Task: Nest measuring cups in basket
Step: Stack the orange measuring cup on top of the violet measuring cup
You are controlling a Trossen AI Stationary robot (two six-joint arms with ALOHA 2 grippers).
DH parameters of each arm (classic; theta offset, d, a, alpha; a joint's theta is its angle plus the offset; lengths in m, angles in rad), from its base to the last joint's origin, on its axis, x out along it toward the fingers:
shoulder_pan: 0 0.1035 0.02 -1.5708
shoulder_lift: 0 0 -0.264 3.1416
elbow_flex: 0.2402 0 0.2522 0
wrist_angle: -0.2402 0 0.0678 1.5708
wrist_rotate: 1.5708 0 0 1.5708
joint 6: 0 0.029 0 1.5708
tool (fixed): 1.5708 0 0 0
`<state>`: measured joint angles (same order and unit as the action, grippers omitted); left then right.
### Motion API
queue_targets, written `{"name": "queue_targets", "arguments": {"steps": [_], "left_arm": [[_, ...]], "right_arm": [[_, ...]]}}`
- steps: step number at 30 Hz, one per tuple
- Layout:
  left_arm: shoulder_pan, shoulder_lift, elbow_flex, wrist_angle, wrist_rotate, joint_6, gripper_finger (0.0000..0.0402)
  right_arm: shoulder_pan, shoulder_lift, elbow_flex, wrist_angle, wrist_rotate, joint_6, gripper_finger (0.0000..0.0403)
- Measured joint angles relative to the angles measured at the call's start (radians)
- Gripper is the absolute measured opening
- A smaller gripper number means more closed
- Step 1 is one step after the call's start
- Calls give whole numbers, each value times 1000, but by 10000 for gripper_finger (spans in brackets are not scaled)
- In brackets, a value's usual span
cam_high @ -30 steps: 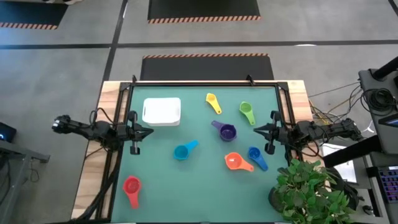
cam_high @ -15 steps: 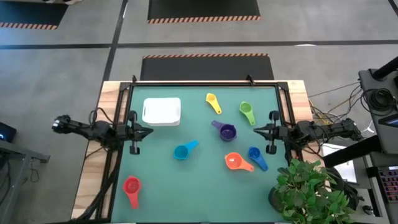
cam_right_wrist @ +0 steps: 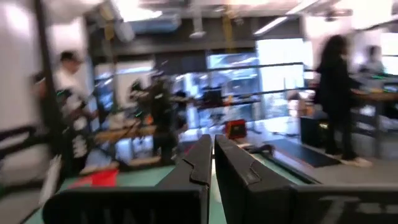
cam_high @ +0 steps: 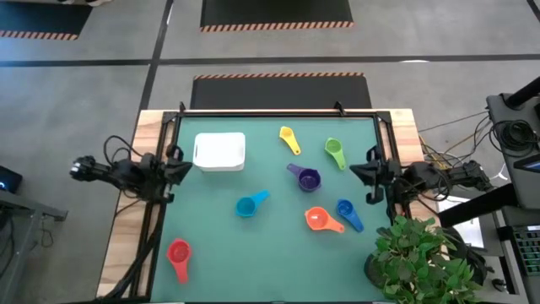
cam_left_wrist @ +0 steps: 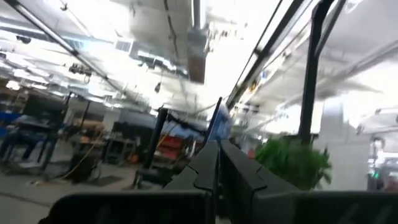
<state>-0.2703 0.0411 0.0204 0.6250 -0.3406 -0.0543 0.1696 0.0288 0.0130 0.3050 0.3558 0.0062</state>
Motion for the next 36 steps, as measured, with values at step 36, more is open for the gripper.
{"name": "queue_targets", "arguments": {"steps": [36], "left_arm": [[-1, 1149, 785, -478, 210, 60, 0]], "right_arm": [[0, 6, 165, -13, 169, -232, 9]]}}
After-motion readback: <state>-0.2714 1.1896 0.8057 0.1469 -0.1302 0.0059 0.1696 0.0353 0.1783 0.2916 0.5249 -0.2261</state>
